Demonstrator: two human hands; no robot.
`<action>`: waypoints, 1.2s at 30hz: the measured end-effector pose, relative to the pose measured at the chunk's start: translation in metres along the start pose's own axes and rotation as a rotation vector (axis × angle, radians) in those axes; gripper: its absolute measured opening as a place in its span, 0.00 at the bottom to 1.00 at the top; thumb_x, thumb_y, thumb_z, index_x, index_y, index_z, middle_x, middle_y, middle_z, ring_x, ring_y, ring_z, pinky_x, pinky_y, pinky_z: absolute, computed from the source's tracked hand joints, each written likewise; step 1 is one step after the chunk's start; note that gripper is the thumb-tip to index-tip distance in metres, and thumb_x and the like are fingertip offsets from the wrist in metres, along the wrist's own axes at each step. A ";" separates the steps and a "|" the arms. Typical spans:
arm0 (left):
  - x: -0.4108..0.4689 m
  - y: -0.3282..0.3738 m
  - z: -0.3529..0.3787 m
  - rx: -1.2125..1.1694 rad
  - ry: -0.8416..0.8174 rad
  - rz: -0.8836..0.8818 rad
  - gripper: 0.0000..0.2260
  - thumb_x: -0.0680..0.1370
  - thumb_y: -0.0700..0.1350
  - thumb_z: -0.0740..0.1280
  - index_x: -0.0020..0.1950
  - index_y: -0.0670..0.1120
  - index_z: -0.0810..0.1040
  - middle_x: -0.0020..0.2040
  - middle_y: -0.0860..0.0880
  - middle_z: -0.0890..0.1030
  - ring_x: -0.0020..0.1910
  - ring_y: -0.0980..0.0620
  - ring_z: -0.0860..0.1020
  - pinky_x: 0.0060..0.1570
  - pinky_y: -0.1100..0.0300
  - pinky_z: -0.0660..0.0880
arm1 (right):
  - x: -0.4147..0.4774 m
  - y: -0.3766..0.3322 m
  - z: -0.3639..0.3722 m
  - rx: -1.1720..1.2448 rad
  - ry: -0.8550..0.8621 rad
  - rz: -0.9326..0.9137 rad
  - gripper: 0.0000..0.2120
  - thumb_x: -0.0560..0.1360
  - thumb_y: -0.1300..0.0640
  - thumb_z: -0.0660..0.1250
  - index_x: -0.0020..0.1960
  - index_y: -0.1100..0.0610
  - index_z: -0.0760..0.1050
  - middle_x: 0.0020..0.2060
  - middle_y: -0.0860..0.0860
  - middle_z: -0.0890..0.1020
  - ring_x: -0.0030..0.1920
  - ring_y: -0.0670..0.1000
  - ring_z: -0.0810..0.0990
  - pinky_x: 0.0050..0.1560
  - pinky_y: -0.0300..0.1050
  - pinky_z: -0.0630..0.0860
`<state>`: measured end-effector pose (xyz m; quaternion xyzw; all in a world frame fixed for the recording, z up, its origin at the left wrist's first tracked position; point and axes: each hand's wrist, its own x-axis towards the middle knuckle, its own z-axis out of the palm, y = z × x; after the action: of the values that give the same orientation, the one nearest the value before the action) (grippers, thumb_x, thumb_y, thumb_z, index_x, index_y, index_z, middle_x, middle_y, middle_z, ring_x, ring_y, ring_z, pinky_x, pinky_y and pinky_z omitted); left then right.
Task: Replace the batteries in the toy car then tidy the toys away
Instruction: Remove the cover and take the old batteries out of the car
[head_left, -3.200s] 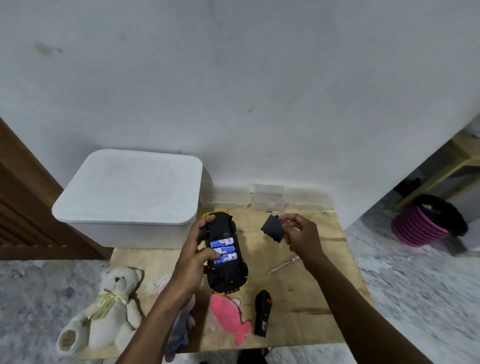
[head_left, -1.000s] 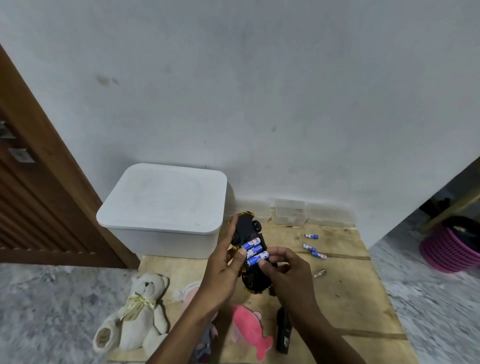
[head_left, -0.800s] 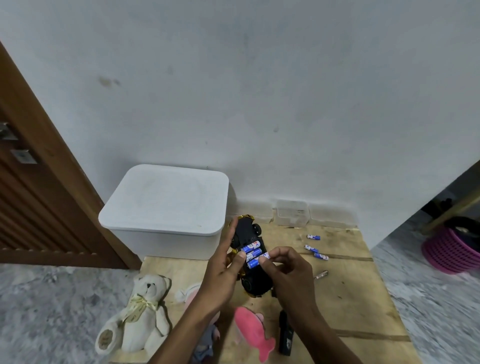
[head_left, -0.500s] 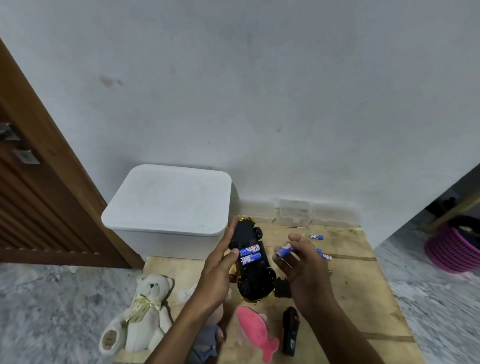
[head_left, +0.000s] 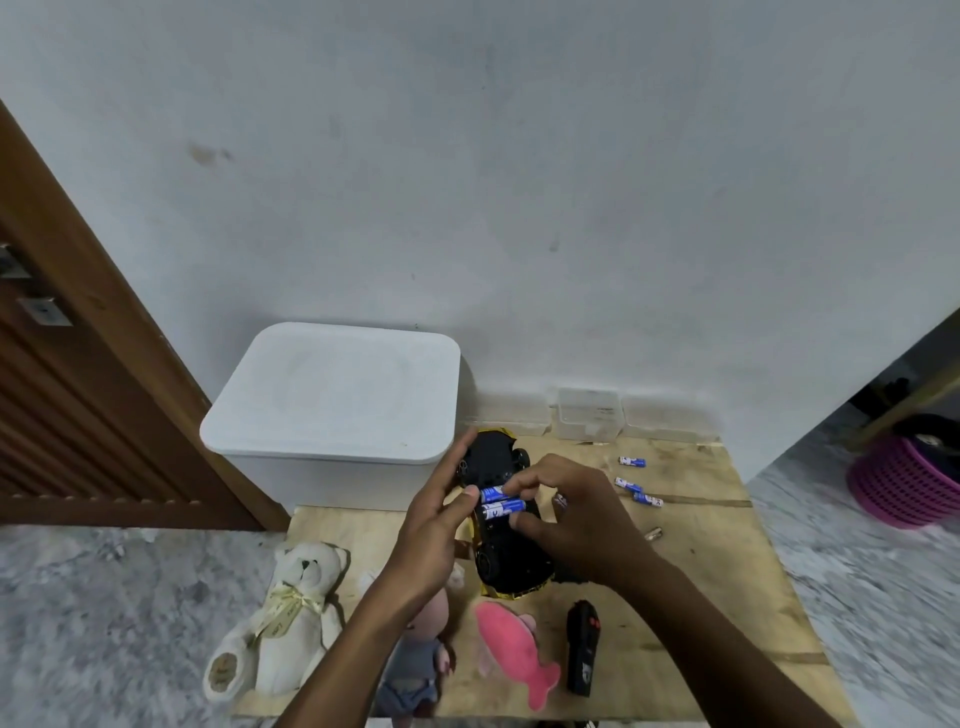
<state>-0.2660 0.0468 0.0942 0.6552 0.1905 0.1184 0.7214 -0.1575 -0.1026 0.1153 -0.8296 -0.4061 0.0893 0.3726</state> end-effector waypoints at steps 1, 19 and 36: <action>-0.001 0.001 0.000 0.008 -0.009 -0.013 0.27 0.84 0.37 0.59 0.71 0.70 0.69 0.72 0.53 0.76 0.69 0.49 0.75 0.50 0.56 0.81 | 0.002 0.001 0.000 -0.041 -0.019 -0.028 0.13 0.69 0.57 0.77 0.52 0.50 0.84 0.46 0.43 0.83 0.46 0.42 0.80 0.47 0.39 0.77; 0.003 0.001 -0.003 0.076 -0.022 0.000 0.28 0.83 0.34 0.59 0.76 0.62 0.68 0.72 0.59 0.75 0.71 0.62 0.72 0.70 0.61 0.68 | 0.000 0.010 0.008 -0.142 -0.057 -0.209 0.12 0.76 0.46 0.65 0.55 0.49 0.81 0.52 0.44 0.79 0.47 0.45 0.79 0.44 0.44 0.81; 0.006 -0.002 -0.005 0.022 0.000 0.014 0.28 0.83 0.35 0.60 0.73 0.65 0.69 0.72 0.57 0.75 0.73 0.58 0.71 0.75 0.48 0.66 | -0.012 0.001 -0.008 1.101 0.220 0.406 0.19 0.81 0.60 0.56 0.67 0.45 0.73 0.35 0.54 0.72 0.28 0.46 0.65 0.27 0.41 0.59</action>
<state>-0.2632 0.0534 0.0916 0.6643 0.1873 0.1213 0.7134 -0.1610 -0.1158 0.1180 -0.5799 -0.0924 0.2697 0.7632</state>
